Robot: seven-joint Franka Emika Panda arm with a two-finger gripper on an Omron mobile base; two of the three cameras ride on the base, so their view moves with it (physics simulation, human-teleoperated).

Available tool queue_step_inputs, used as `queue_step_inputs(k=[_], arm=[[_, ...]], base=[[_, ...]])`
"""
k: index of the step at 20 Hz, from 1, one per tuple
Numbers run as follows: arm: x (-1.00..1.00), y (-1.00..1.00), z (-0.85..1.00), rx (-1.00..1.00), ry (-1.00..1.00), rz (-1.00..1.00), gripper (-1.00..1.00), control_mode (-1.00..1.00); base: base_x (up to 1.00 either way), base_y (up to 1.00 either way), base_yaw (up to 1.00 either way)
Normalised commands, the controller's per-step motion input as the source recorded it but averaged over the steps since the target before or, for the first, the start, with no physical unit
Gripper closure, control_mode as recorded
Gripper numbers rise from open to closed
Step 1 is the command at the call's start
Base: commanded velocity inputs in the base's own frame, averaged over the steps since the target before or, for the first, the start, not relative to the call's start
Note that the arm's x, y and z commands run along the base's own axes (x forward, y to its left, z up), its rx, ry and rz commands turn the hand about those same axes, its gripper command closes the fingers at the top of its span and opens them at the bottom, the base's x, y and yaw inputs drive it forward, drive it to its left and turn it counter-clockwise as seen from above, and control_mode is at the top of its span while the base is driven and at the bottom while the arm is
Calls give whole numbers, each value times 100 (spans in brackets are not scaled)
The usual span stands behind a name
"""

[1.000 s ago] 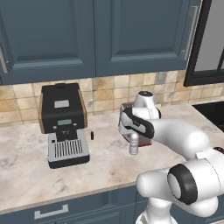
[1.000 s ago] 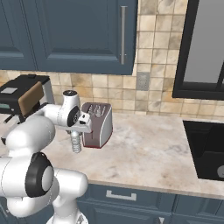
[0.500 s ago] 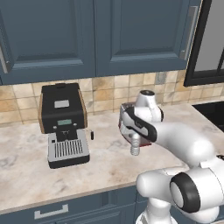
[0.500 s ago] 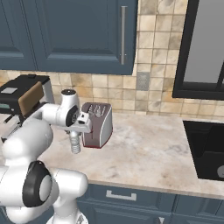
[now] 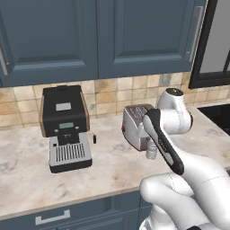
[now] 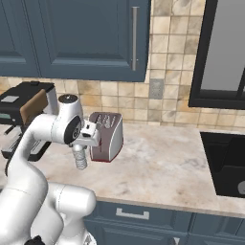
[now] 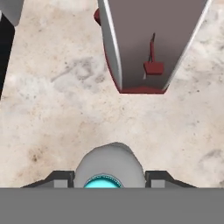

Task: Place the drinks on the dining counter in a tight cluster.

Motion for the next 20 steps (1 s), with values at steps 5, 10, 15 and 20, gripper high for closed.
queue_step_inputs(k=[5, 10, 15, 20], arm=[[-81, -9, 83, 0, -7, 0, 100, -100], [-89, -3, 93, 0, -8, 0, 100, -100], [-70, -1, 88, 0, -3, 0, 100, -100], [-3, 0, 32, 0, 0, 0, 100, -100]], base=[[0, 0, 0], [0, 0, 0], [0, 0, 0], [0, 0, 0]])
